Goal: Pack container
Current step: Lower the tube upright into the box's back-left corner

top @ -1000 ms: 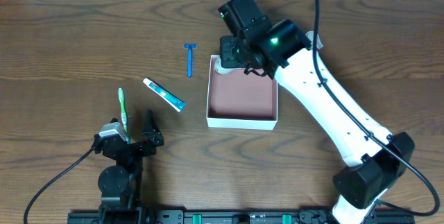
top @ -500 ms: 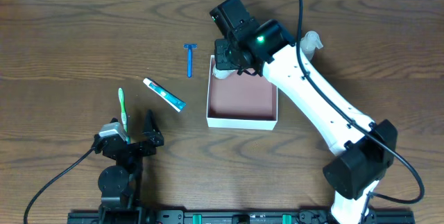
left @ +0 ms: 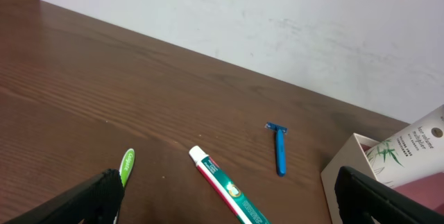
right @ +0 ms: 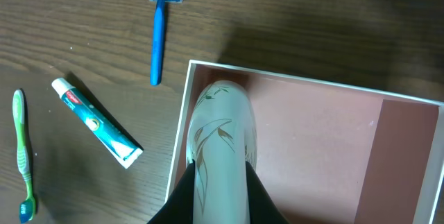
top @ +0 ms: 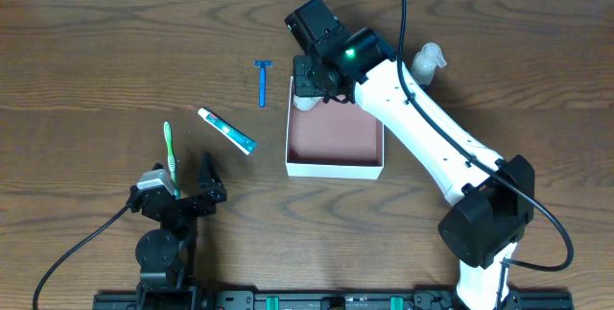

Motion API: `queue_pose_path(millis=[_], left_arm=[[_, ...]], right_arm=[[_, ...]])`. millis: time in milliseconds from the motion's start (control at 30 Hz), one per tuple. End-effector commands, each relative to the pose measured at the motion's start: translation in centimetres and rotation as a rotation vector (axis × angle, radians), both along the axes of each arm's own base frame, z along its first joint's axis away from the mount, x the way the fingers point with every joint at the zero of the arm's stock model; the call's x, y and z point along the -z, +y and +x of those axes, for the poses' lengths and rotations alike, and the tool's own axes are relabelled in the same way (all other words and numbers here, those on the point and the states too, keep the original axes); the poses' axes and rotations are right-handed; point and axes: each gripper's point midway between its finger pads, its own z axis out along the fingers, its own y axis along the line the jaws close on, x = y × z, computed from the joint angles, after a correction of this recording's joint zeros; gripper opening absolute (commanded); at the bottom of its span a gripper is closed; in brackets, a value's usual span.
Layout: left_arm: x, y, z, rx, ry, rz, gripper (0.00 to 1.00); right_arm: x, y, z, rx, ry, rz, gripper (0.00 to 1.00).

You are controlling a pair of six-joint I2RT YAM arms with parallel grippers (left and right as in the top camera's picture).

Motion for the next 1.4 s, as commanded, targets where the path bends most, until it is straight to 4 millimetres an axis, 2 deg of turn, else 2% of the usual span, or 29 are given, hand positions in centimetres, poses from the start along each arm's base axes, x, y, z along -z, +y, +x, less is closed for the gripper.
queue_pose_path(millis=[0, 1367], left_arm=[[1.9, 0.2, -0.1, -0.010, 0.056, 0.012, 0.98], [1.9, 0.2, -0.1, -0.010, 0.056, 0.012, 0.98]], right_arm=[[-0.1, 0.4, 0.4, 0.013, -0.020, 0.002, 0.01], [1.0, 0.5, -0.4, 0.000, 0.002, -0.020, 0.01]])
